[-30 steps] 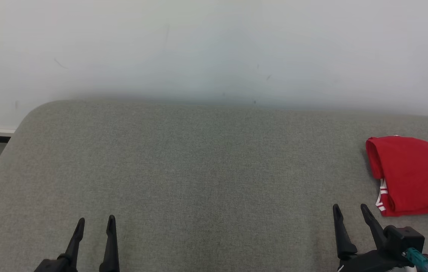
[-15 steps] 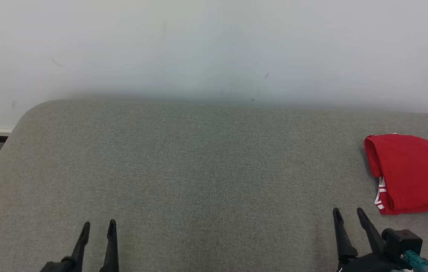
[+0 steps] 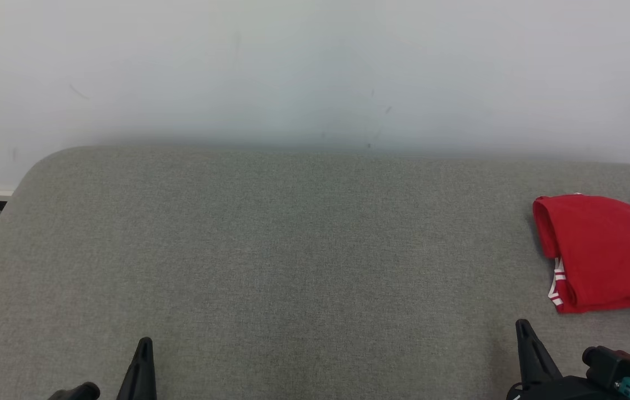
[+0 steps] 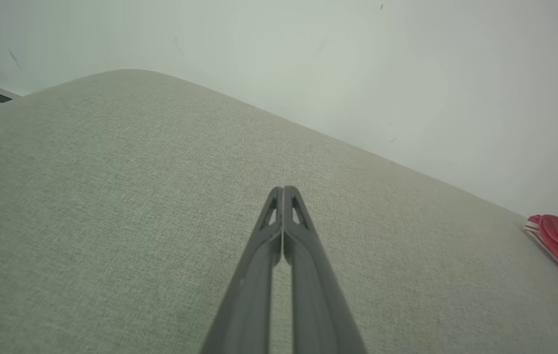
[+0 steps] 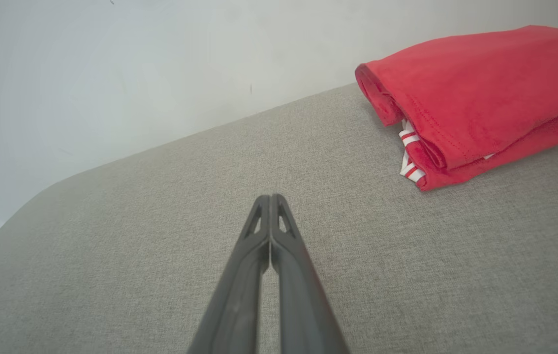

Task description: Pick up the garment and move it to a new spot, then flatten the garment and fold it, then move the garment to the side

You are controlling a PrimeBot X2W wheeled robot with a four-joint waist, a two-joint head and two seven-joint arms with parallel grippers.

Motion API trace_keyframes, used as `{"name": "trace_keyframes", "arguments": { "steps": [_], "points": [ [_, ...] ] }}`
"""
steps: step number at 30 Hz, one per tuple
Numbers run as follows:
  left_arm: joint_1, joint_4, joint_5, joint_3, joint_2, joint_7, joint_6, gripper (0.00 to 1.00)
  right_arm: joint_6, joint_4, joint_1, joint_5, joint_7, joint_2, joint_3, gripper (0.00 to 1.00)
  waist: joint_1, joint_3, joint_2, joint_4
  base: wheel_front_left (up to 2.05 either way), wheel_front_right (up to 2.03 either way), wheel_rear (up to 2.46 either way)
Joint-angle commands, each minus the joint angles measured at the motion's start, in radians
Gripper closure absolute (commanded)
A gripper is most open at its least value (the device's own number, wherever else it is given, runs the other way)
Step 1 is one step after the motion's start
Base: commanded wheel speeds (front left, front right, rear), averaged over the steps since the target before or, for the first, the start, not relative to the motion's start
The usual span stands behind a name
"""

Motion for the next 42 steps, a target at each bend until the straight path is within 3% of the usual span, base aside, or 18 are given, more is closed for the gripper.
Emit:
{"name": "trace_keyframes", "arguments": {
  "steps": [1, 42],
  "points": [
    [-0.032, -0.008, -0.043, 0.004, 0.000, 0.008, 0.000, 1.00, 0.000, -0.021, -0.023, 0.044, 0.004, -0.003, -0.007, 1.00, 0.0000, 0.000, 0.0000, -0.001, 0.00, 0.00, 0.00],
    [-0.130, 0.033, -0.592, 0.018, -0.009, 0.159, -0.001, 1.00, -0.001, -0.053, -0.042, 0.623, 0.078, -0.004, -0.069, 1.00, -0.0001, 0.011, 0.0000, -0.029, 0.00, 0.00, 0.00]
  ]
}}
